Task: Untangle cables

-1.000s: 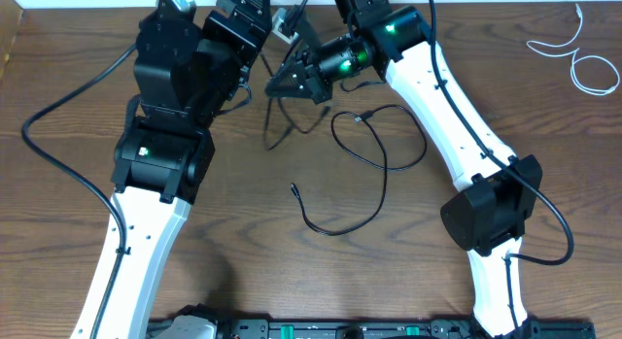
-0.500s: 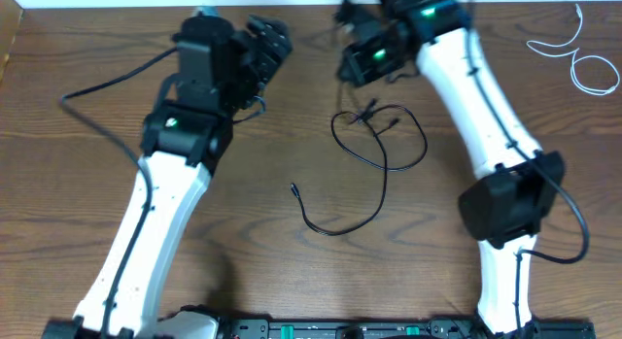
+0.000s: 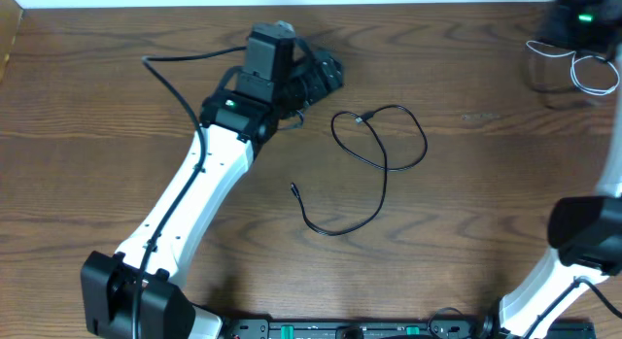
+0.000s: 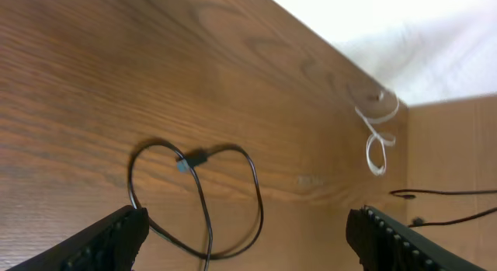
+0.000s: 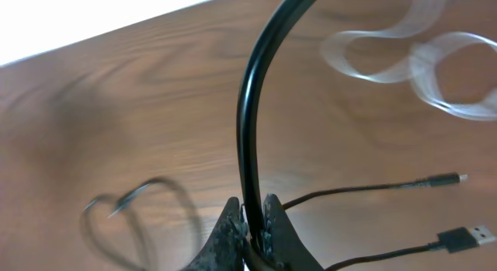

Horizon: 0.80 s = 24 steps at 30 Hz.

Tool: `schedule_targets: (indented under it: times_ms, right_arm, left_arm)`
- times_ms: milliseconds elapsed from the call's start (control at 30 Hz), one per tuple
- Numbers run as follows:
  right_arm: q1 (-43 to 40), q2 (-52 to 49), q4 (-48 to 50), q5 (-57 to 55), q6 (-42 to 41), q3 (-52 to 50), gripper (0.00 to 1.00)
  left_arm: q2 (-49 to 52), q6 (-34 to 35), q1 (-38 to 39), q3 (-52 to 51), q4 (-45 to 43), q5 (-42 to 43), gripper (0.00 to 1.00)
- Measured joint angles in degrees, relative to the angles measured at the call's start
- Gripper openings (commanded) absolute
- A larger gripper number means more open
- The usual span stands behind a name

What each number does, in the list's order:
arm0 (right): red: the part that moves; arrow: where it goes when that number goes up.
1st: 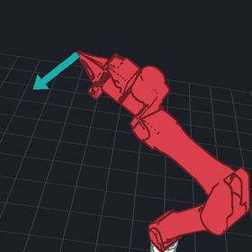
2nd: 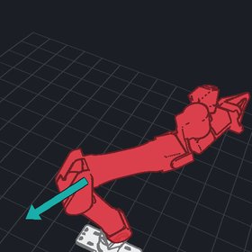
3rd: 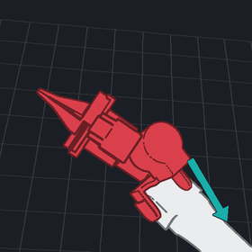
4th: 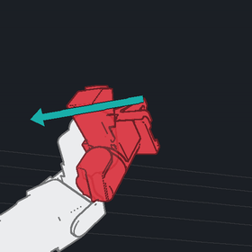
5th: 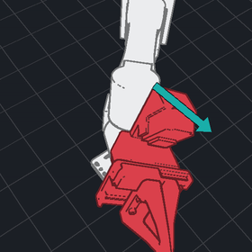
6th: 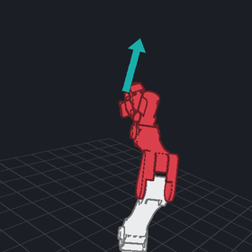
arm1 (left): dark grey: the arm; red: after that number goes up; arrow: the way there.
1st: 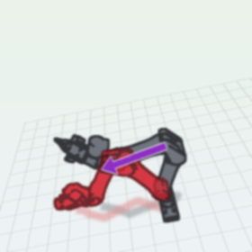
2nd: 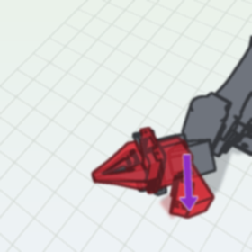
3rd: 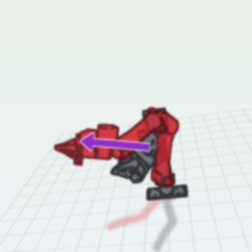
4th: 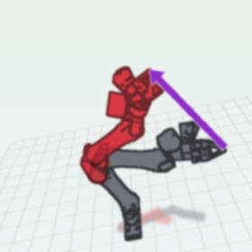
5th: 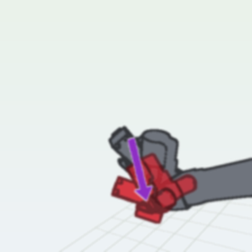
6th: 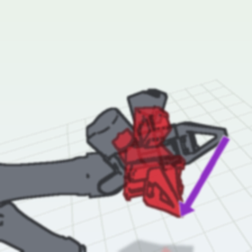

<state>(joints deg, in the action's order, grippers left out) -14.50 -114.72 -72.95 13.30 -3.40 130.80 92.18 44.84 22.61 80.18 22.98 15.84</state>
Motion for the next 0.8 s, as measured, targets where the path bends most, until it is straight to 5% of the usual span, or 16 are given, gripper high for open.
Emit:
schedule_targets:
  times_ms: [300, 600, 733, 800]
  right_arm:
    - [-15.7, -3.7, -2.0, -7.9, -9.8, 0.0, 0.01]
    - [-21.0, -14.8, -0.5, -7.7, -15.9, 0.0, 0.02]
    - [-21.9, -19.9, 1.6, -6.4, -16.8, 0.0, 0.5]
    - [-22.1, -21.4, 1.5, -6.1, -16.9, -0.1, 0.56]
  left_arm:
    - [0.1, -1.9, 1.8, 0.0, 0.1, -0.9, 0.86]
    - [0.1, -1.9, 1.8, 0.0, 0.2, -1.2, 0.86]
    - [0.1, -1.9, 1.8, 0.0, 0.2, -1.2, 0.86]
    - [0.1, -1.9, 1.8, 0.0, 0.2, -1.2, 0.86]
